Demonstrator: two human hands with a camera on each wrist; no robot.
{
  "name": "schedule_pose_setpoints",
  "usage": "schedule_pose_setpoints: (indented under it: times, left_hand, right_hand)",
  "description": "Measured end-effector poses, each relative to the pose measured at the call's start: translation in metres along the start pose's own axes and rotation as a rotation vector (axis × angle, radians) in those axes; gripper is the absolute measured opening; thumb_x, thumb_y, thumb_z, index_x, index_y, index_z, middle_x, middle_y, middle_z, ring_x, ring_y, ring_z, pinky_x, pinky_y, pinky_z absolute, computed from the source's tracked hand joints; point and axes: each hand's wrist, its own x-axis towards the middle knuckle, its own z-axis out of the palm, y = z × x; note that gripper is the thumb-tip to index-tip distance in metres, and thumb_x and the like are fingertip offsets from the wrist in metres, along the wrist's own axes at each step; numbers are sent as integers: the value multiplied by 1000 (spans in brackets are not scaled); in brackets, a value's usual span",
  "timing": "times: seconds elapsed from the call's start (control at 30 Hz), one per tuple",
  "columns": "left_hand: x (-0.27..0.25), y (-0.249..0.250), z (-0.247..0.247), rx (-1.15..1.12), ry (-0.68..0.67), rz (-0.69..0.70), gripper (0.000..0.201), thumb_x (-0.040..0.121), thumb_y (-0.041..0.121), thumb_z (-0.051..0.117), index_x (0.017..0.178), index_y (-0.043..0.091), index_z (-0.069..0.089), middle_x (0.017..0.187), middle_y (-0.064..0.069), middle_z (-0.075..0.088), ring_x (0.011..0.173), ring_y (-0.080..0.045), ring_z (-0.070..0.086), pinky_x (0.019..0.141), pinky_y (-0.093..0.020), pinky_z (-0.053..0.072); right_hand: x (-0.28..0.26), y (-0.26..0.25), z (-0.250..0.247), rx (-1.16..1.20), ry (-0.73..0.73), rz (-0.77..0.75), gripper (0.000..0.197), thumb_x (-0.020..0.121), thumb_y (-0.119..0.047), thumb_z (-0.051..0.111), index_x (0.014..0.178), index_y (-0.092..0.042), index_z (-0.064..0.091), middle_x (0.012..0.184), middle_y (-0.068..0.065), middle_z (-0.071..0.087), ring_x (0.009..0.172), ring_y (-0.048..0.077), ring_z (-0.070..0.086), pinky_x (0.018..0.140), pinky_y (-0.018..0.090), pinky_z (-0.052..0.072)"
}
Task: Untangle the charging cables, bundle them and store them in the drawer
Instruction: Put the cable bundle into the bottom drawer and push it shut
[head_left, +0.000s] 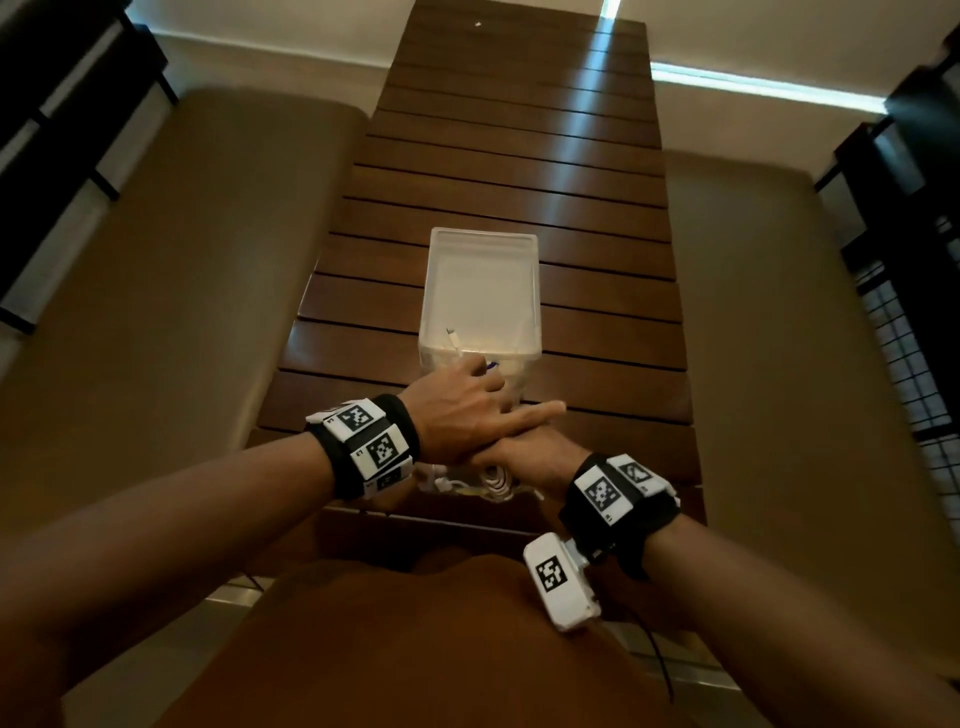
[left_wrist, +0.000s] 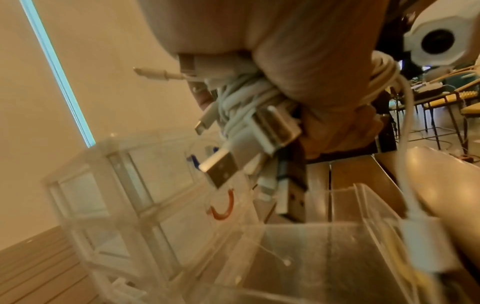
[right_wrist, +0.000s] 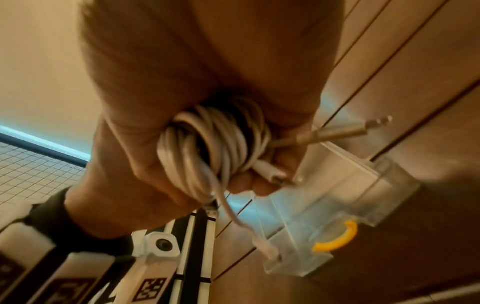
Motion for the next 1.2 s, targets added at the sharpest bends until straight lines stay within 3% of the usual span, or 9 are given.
schedule_pose_setpoints:
  times: [0.17,0.27,0.37,0.47,0.53,0.63,0.7,0.97,1.2]
  left_hand:
    - [-9,-4,6,-13,42,-159,117,57,49,83,150,23,18,135,-15,47,128,-34,38,112,-50,21]
    - [-23,-29,-5,-77,12,-373,120,55,57,82,150,25,16,144,-13,31,137,-35,21,115,-51,11]
    - [-33,-29,-14,-220,129,-618,94,65,34,83,144,20,33,135,-15,41,128,-31,29,109,-49,28]
    - [-46,-9,-19,-522,248,-898,33,78,9,68,109,17,60,107,-6,57,98,-19,51,86,-36,50]
    - [-56,0,-25,-789,-62,-1001,5,89,23,63,83,22,63,86,2,66,72,-7,58,63,-19,46]
    - [-56,12,-23,-1243,-619,-981,49,96,51,46,82,12,73,76,-1,72,57,-7,58,55,-17,44]
    - [-46,21,-17,-1463,-719,-973,62,98,54,34,90,4,70,76,-7,69,65,-16,59,63,-25,48]
    - [-12,37,12,-2177,-250,-1363,24,99,17,48,115,2,59,99,-14,70,78,-21,69,67,-31,60]
    - [-10,51,8,-2035,40,-1468,25,89,-11,49,85,9,63,82,-7,68,70,-16,67,63,-29,59]
  right_hand:
    - [1,6,-1,-138,126,9,17,72,-14,76,78,-11,60,74,0,62,65,13,57,52,22,45]
    - [5,15,-3,-45,203,63,14,68,-8,75,69,-5,62,60,3,60,55,16,55,48,23,43]
    - [7,23,-4,123,264,132,13,68,-6,75,68,-5,62,57,1,61,51,13,54,42,18,39]
    - [8,33,-8,267,301,199,59,50,-22,81,101,4,64,88,15,69,69,23,65,51,26,48]
    - [4,36,-12,347,327,201,51,60,-16,78,103,7,64,85,16,68,69,26,65,55,31,49]
    - [1,34,-16,409,343,166,25,71,-3,71,93,9,68,76,16,68,64,25,65,56,33,50]
    - [-1,31,-15,448,322,123,11,73,0,69,83,5,68,68,12,69,58,22,65,54,30,51]
    - [-13,21,4,523,248,0,19,75,6,64,93,13,64,84,25,71,73,36,70,66,40,57]
    - [-9,25,19,265,398,-140,17,65,-7,82,77,-11,71,77,11,73,76,27,71,74,50,59]
